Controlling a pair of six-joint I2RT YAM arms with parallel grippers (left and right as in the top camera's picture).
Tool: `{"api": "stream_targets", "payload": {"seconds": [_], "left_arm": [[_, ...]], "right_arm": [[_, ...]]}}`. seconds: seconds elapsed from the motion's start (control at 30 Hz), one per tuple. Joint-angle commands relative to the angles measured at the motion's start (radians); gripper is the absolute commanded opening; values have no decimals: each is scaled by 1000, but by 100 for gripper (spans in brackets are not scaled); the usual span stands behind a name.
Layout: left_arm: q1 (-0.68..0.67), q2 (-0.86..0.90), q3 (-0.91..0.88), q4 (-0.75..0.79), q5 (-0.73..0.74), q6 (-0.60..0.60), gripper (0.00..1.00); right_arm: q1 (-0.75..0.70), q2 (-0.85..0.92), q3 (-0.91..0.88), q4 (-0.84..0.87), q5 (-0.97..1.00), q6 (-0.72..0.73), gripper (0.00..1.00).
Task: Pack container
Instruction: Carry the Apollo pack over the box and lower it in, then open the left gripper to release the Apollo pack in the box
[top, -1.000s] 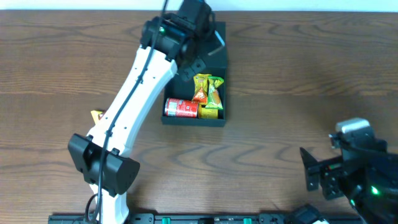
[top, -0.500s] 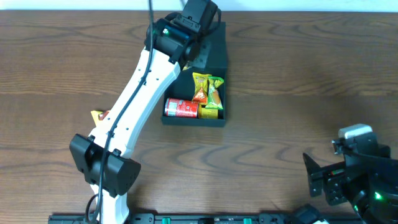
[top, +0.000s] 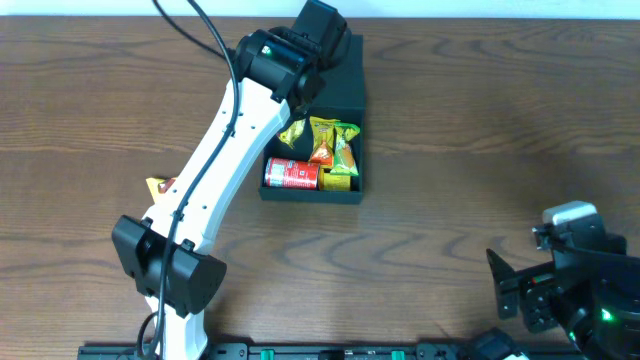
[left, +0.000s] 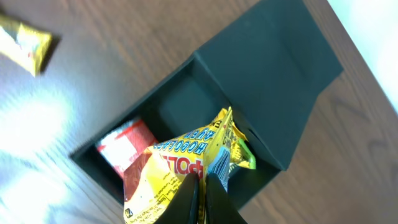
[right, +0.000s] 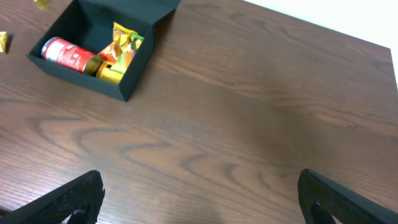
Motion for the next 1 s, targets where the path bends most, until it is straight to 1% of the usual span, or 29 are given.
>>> {"api": "stream_targets", "payload": {"seconds": [0.0,0.07,0.17,0.47,0.8,0.87,0.97], "left_arm": [[0,6,1,-32,4,-219,6],[-3,11,0,-43,-43,-279,6],[-15,36,0,-43,-134,-322,6],[-27,216,0,-61,-142,-322,6],[-27,276,0,-16,-179,-318,6],[-27,280,0,-2,-188,-301,6],[-27,281,1,31,-202,-231,6]], "right_arm": [[-5,1,10,-4,-24,-8,99],[-5,1,10,-4,-25,-8,99],[-5,1,10,-4,-25,-8,99],[-5,1,10,-5,-25,-8,99],[-5,1,10,-13,-25,8,99],[-5,1,10,-16,-25,8,99],[-5,1,10,-18,-25,8,99]]}}
